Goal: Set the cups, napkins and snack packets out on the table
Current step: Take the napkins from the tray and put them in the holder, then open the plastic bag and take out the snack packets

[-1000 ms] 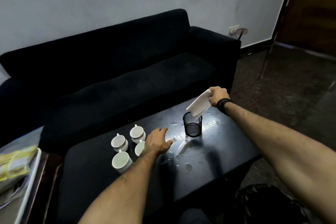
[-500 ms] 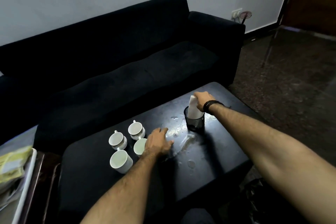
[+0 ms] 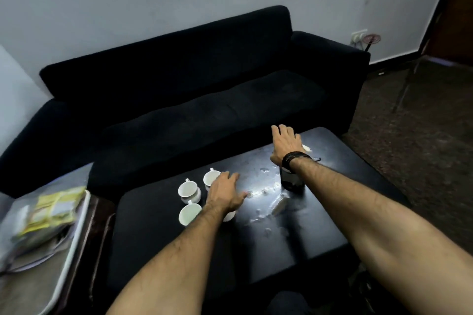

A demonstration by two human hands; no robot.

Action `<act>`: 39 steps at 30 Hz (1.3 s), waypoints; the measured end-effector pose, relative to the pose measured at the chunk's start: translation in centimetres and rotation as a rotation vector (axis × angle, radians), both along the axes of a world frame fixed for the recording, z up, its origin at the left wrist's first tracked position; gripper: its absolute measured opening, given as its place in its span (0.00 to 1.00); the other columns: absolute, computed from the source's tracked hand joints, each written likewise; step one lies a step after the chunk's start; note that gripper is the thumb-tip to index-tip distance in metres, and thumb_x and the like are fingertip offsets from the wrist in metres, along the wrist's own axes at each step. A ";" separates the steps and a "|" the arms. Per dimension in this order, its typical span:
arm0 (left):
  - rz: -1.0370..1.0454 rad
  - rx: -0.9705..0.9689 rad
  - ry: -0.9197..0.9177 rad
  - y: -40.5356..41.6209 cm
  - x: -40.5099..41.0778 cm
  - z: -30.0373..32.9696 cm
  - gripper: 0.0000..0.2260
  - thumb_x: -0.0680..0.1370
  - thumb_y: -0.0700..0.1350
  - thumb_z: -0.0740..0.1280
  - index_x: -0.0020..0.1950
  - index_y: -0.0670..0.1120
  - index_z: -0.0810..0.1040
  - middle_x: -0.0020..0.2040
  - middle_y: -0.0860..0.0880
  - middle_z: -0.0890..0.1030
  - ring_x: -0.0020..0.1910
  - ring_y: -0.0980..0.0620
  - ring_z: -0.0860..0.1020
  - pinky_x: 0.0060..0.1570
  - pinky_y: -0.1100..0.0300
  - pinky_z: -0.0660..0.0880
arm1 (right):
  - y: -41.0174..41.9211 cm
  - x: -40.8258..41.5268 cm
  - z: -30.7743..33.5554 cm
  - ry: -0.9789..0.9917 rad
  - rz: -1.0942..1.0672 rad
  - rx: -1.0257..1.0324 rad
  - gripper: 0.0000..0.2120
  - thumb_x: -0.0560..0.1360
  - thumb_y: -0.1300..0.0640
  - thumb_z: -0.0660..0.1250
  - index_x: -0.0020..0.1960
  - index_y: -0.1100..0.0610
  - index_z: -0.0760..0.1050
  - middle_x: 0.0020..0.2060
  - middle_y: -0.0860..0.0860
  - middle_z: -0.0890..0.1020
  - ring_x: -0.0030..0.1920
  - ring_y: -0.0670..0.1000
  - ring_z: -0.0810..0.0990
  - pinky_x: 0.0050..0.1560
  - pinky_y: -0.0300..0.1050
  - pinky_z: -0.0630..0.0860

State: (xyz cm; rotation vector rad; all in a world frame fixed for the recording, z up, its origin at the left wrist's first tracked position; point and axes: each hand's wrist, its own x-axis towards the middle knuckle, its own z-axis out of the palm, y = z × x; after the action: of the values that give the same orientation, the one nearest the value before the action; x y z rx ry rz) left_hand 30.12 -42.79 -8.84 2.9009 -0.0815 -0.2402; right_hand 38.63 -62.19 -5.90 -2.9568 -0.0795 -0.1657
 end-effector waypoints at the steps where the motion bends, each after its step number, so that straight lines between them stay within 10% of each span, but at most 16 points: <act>1: 0.019 0.002 -0.009 0.8 -0.4 0.8 0.31 0.77 0.57 0.67 0.77 0.48 0.64 0.75 0.45 0.66 0.76 0.46 0.63 0.74 0.52 0.62 | 1.2 -0.4 0.5 0.007 0.033 -0.003 0.34 0.67 0.56 0.71 0.70 0.57 0.61 0.64 0.56 0.68 0.64 0.60 0.67 0.63 0.57 0.68; 25: 0.634 0.063 -0.075 35.6 -18.7 3.8 0.31 0.77 0.57 0.66 0.77 0.48 0.63 0.76 0.41 0.65 0.76 0.42 0.63 0.73 0.50 0.63 | 40.4 -12.6 2.0 0.304 0.727 0.057 0.33 0.72 0.48 0.70 0.72 0.57 0.62 0.68 0.58 0.69 0.68 0.61 0.68 0.65 0.56 0.71; 39: 0.878 -0.068 0.023 42.3 -14.0 -6.6 0.33 0.81 0.62 0.52 0.82 0.51 0.47 0.82 0.41 0.45 0.81 0.42 0.44 0.77 0.43 0.45 | 55.7 -9.1 -2.6 0.532 0.488 0.554 0.40 0.76 0.43 0.66 0.77 0.64 0.53 0.70 0.59 0.70 0.68 0.60 0.72 0.61 0.48 0.73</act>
State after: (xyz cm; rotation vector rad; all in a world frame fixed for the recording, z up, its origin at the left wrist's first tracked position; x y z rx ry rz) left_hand 16.11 -0.46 -15.40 2.5623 1.1187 -0.1010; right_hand 29.49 -6.50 -8.50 -2.2539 -0.5670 0.5633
